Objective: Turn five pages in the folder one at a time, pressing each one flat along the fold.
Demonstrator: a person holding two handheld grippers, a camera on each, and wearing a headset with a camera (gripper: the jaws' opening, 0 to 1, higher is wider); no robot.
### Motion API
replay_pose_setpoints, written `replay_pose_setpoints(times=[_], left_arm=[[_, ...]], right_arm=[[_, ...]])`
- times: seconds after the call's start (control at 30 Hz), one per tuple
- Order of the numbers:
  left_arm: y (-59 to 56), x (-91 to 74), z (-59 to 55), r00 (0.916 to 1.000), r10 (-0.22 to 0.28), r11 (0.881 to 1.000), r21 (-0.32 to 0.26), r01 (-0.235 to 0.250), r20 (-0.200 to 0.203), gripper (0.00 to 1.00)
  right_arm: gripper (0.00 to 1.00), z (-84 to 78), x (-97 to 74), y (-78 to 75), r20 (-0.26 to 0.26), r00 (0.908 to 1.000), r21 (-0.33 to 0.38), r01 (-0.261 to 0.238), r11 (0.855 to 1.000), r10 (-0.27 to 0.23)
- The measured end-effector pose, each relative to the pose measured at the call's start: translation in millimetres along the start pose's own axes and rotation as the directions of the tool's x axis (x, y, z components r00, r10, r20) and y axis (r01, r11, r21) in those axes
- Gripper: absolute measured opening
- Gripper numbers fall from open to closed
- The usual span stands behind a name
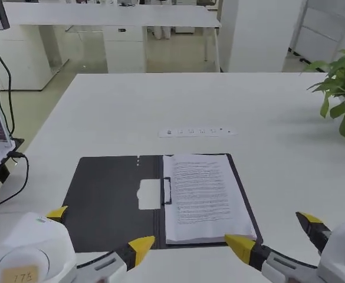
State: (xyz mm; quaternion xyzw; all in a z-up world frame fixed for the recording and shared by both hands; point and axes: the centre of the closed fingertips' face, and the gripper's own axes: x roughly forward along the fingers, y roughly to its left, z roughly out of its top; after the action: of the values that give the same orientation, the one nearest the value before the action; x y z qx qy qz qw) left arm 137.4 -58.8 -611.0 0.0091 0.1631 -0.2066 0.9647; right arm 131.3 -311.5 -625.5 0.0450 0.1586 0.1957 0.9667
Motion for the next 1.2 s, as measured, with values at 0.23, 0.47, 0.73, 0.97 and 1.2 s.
replay_pose_setpoints(times=[0.23, 0.47, 0.73, 0.97, 1.2], left_arm=[[12.3, -8.0, -3.5, 0.9992, 0.039, 0.999, -0.012, -0.039, -0.002, 0.99], [18.2, -14.5, -6.4, 0.9979, 0.064, 0.998, -0.026, -0.064, -0.003, 0.99], [18.8, -13.8, -10.2, 0.9978, 0.065, 0.998, -0.024, -0.066, -0.013, 0.99], [16.3, -9.5, -12.2, 0.9985, 0.050, 0.999, -0.016, -0.050, -0.023, 0.99], [12.8, -6.4, -12.7, 0.9990, 0.036, 0.999, -0.011, -0.037, -0.028, 0.99]], right_arm=[[1.00, 0.6, 5.5, 1.3, 0.006, 0.9999, 0.004, -0.013, 1.000, 0.013], [1.00, 1.6, 11.2, 4.0, 0.006, 0.9994, 0.007, -0.033, 0.999, 0.033], [1.00, -0.6, 11.2, 5.0, 0.002, 0.9993, 0.011, -0.037, 0.999, 0.037], [1.00, -3.6, 5.9, 5.1, -0.002, 0.9996, 0.014, -0.030, 0.999, 0.030], [1.00, -5.7, 0.4, 1.3, -0.001, 0.9999, 0.016, -0.010, 1.000, 0.010]])
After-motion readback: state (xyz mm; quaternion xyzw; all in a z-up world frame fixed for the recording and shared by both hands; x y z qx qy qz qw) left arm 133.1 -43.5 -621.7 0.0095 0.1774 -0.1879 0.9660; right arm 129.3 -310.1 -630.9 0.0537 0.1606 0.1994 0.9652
